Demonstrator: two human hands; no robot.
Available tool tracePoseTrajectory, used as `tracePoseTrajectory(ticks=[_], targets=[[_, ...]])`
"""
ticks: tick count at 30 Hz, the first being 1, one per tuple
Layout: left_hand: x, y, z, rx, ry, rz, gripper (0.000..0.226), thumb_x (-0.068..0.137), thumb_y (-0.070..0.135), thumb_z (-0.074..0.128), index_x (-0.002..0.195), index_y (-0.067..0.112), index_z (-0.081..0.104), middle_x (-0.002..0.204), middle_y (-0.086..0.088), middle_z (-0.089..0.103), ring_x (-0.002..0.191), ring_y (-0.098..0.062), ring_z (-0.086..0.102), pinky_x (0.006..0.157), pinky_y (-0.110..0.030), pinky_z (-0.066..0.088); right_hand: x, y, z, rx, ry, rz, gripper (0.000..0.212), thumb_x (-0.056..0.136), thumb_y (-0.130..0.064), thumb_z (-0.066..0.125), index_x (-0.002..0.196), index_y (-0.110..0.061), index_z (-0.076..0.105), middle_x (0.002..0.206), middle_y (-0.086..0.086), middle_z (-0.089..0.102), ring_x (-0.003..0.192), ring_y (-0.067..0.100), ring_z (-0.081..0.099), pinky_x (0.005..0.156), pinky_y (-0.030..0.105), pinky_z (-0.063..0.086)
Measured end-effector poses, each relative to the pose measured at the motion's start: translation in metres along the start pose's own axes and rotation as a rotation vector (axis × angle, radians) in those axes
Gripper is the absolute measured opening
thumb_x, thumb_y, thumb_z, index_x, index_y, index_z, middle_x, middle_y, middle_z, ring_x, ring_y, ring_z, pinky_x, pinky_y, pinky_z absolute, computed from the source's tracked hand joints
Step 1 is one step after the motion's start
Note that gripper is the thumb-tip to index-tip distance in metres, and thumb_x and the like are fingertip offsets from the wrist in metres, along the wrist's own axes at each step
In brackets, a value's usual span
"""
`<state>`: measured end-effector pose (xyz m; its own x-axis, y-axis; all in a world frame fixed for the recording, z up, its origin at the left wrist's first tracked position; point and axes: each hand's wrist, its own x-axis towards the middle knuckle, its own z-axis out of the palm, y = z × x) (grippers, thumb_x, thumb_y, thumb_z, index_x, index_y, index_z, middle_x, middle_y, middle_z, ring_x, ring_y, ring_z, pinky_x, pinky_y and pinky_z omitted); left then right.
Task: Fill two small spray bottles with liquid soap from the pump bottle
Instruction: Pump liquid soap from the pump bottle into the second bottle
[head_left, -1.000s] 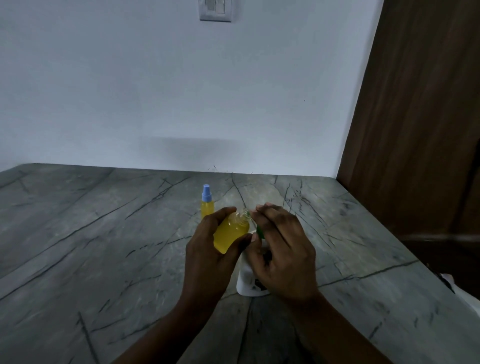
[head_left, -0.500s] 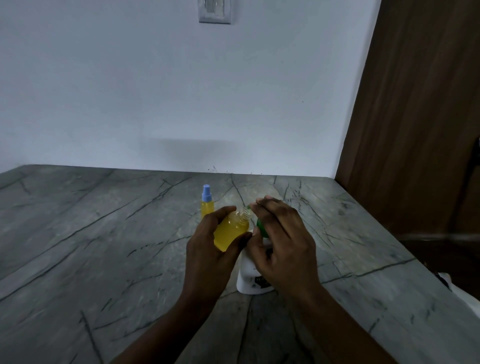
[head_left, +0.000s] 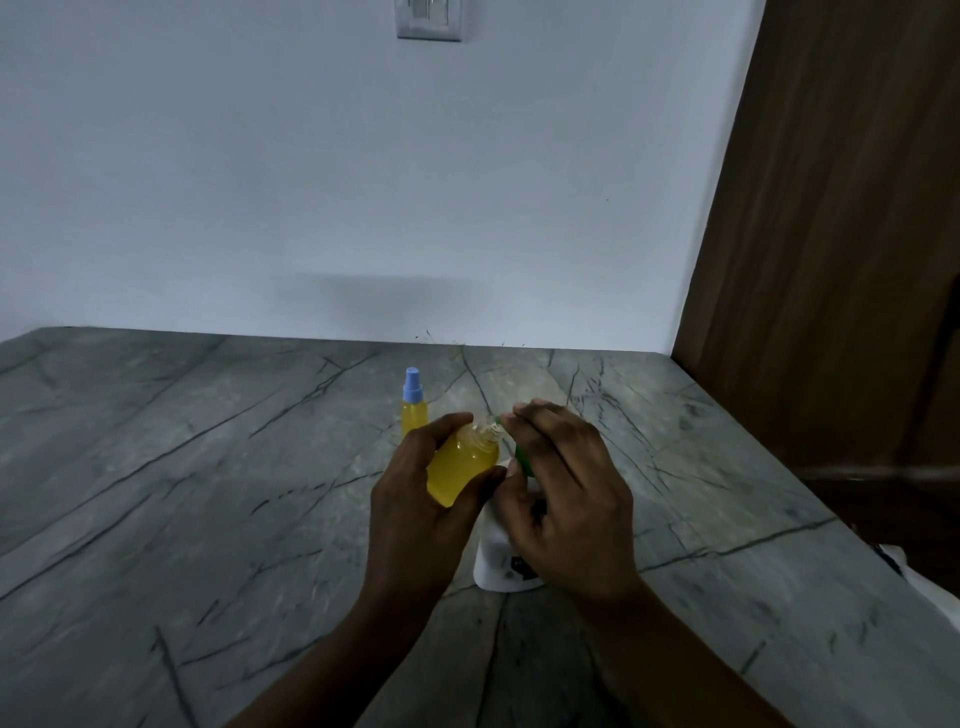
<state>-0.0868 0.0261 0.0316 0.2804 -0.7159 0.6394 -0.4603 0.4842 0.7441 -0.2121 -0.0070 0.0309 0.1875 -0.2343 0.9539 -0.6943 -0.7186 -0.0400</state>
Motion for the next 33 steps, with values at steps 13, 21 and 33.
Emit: tracePoseTrajectory(ticks=[13,21,33], targets=[[0.0008,0.0007,-0.0010,0.008,-0.011,0.013,0.045,0.070,0.024,0.076,0.111,0.027,0.056,0.098,0.024,0.059,0.091,0.011,0.057,0.073,-0.005,0.043,0.0010,-0.0008,-0.0014,0.009,-0.002,0.005,0.035,0.092,-0.021,0.045,0.106,0.001,0.068,0.109,0.013,0.066,0.110,0.020,0.054,0.097,0.023,0.041],[0.0003,0.0020,-0.0021,-0.019,-0.020,0.027,0.044,0.072,0.028,0.072,0.113,0.019,0.059,0.103,0.017,0.062,0.093,0.007,0.058,0.074,-0.007,0.045,0.0068,-0.0030,-0.0056,0.017,-0.011,0.050,0.035,0.085,-0.019,0.049,0.109,-0.001,0.067,0.112,0.011,0.065,0.112,0.019,0.052,0.098,0.019,0.037],[0.0006,0.0013,-0.0006,-0.013,-0.019,0.009,0.048,0.070,0.037,0.068,0.114,0.022,0.058,0.102,0.019,0.061,0.093,0.008,0.057,0.074,-0.006,0.043,0.0026,-0.0024,-0.0012,0.009,-0.005,0.016,0.036,0.087,-0.022,0.049,0.106,0.002,0.068,0.108,0.014,0.066,0.110,0.020,0.052,0.096,0.024,0.042]])
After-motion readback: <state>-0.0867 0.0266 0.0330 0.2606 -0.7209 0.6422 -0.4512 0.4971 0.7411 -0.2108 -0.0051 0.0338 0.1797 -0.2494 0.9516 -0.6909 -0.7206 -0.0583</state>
